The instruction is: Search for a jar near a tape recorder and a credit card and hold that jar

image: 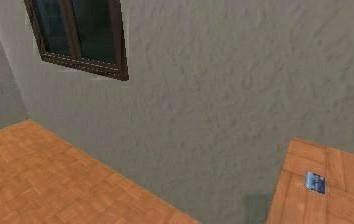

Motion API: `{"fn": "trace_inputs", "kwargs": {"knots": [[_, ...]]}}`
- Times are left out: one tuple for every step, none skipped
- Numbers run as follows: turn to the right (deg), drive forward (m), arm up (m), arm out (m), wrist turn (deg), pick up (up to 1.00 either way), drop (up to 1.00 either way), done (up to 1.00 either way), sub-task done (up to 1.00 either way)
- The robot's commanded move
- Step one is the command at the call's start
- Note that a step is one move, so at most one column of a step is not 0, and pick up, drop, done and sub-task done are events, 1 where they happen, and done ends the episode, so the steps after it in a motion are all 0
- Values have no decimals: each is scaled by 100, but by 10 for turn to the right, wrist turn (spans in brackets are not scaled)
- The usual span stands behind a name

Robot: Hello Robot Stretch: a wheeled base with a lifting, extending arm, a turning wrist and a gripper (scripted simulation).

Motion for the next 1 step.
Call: {"fn": "trace_inputs", "kwargs": {"knots": [[0, 0, 0, 0, 0, 0, 0, 100, 0]]}}
